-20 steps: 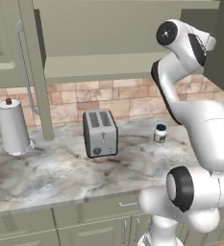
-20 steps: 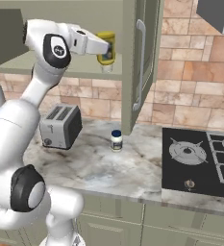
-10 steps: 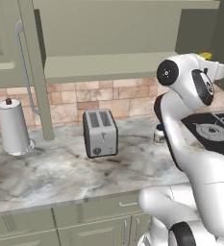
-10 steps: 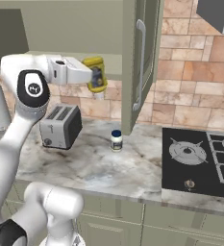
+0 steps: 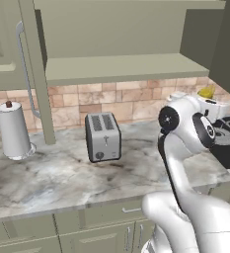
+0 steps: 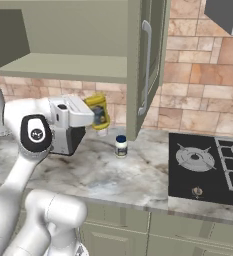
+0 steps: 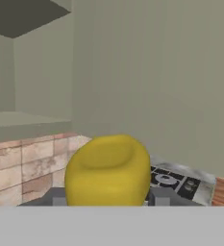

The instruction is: Take 2 condiments from the cabinet and move them on the counter near the stove.Make sure the condiments are lined up with each other, next to each other.

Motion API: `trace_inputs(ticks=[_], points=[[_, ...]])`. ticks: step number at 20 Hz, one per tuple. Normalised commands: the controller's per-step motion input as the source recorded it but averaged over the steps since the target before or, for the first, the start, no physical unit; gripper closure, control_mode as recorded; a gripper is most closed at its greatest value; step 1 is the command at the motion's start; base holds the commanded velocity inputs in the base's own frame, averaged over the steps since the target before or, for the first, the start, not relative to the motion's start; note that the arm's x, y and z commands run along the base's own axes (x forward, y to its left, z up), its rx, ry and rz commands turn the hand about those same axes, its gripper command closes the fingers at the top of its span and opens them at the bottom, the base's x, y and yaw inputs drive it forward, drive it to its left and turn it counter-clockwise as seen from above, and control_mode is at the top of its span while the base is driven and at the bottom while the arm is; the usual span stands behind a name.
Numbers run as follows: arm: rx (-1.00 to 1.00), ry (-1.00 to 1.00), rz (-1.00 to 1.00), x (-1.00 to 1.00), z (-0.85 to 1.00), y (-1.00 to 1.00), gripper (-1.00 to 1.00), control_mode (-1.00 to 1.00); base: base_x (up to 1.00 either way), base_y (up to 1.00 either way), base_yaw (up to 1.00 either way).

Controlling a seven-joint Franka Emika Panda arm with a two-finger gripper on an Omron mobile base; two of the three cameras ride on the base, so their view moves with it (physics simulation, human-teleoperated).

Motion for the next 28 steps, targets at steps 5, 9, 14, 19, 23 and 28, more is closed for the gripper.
trace_inputs(ticks=[5, 9, 14, 19, 23, 28], points=[[0.00, 0.09, -0.07, 0.35, -0.75, 0.36, 1.00, -1.00, 0.00, 0.00, 0.00], [0.00, 0.12, -0.08, 0.55, -0.71, 0.41, 1.00, -1.00, 0.00, 0.00, 0.00], [0.01, 0.11, -0.09, 0.59, -0.64, 0.18, 1.00, -1.00, 0.00, 0.00, 0.00], [0.05, 0.05, -0.13, 0.44, -0.59, 0.01, 1.00, -1.00, 0.00, 0.00, 0.00], [0.10, 0.00, -0.14, 0.37, -0.50, 0.00, 1.00, -1.00, 0.00, 0.00, 0.00], [0.14, -0.01, -0.05, 0.30, -0.49, -0.09, 1.00, -1.00, 0.00, 0.00, 0.00]])
